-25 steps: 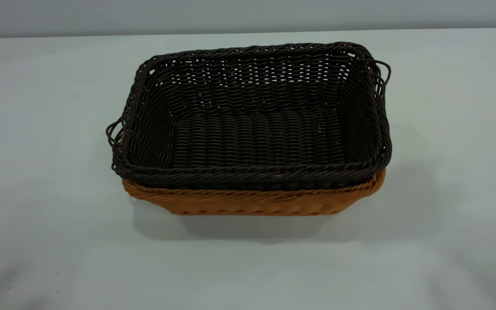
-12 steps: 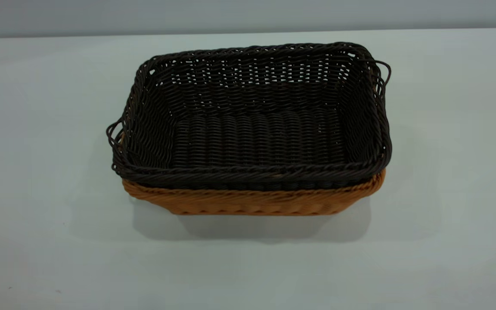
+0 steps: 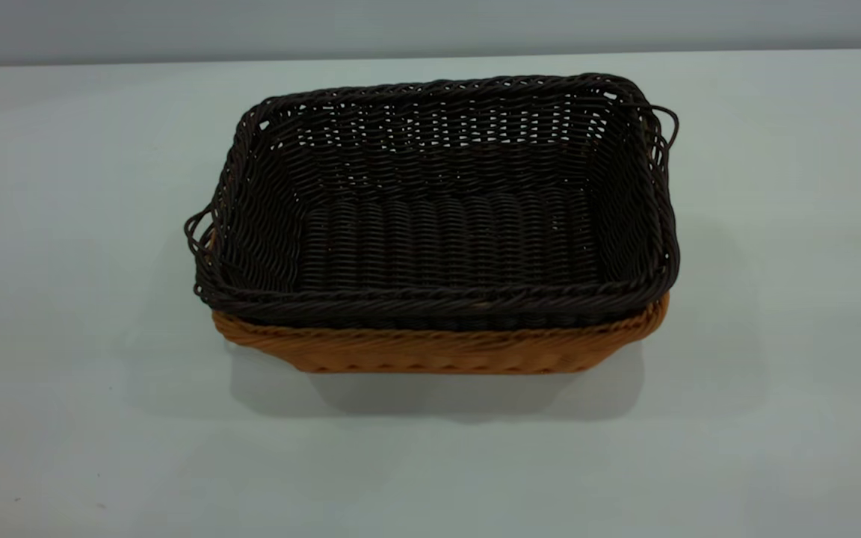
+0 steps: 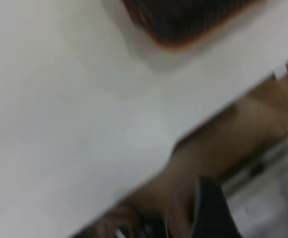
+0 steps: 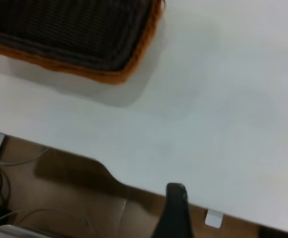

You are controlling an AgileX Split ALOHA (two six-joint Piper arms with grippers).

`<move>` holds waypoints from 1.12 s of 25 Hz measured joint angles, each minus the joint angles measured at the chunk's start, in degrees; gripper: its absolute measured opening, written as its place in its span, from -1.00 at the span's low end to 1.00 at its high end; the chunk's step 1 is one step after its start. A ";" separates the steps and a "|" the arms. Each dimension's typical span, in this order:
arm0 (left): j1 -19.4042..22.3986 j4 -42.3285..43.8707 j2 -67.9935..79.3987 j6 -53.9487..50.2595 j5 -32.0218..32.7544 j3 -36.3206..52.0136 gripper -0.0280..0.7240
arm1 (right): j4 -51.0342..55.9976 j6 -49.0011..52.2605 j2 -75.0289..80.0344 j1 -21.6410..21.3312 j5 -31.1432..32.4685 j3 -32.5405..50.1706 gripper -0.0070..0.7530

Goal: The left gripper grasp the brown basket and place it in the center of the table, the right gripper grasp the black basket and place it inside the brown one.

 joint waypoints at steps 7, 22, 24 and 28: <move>0.00 -0.12 -2.43 -3.32 -4.39 12.26 0.18 | -2.27 1.90 -7.28 0.00 -4.46 4.01 0.48; 0.00 -0.12 -5.25 -3.51 -3.99 13.12 0.18 | -3.03 1.90 -7.79 0.00 -4.48 4.67 0.48; 0.00 -0.12 -5.25 -3.51 -3.99 13.12 0.18 | -3.03 1.90 -7.79 -0.08 -4.48 4.67 0.48; 6.04 -0.35 -5.25 -3.51 -3.99 13.12 0.18 | -2.58 1.90 -7.79 -6.59 -4.48 4.67 0.48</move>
